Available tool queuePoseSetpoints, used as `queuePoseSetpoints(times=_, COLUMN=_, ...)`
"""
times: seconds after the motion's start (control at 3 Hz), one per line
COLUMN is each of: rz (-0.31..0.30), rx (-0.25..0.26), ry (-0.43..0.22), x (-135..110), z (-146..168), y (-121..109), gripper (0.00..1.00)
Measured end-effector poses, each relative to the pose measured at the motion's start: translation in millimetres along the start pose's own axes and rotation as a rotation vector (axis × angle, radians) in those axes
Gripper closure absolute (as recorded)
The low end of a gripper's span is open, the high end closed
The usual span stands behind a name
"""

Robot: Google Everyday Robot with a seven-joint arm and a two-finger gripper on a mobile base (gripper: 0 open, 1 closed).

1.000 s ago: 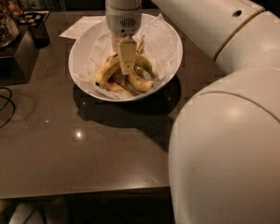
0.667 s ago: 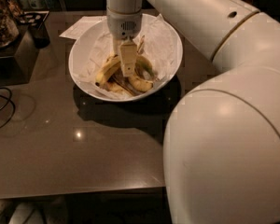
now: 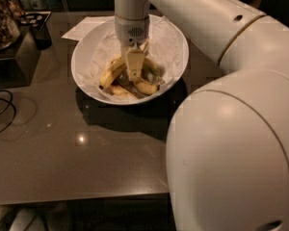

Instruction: Pick banana from white bowl

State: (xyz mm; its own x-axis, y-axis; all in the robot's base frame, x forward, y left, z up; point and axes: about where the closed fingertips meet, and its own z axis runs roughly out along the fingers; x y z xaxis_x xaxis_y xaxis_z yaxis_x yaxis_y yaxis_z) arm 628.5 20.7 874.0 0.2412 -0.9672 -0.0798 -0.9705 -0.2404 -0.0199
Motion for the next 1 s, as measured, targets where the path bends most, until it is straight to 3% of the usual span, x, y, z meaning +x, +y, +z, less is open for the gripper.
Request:
queuePoseSetpoints(times=0.33, rz=0.025, rx=-0.001, ry=-0.044, x=13, z=2, y=18, gripper=0.73)
queuePoseSetpoints(times=0.67, rz=0.029, rx=0.021, ry=-0.054, x=13, z=5, y=12, gripper=0.96)
queuePoseSetpoints(times=1.0, rz=0.030, rx=0.038, ry=-0.062, x=11, z=7, y=7, gripper=1.00)
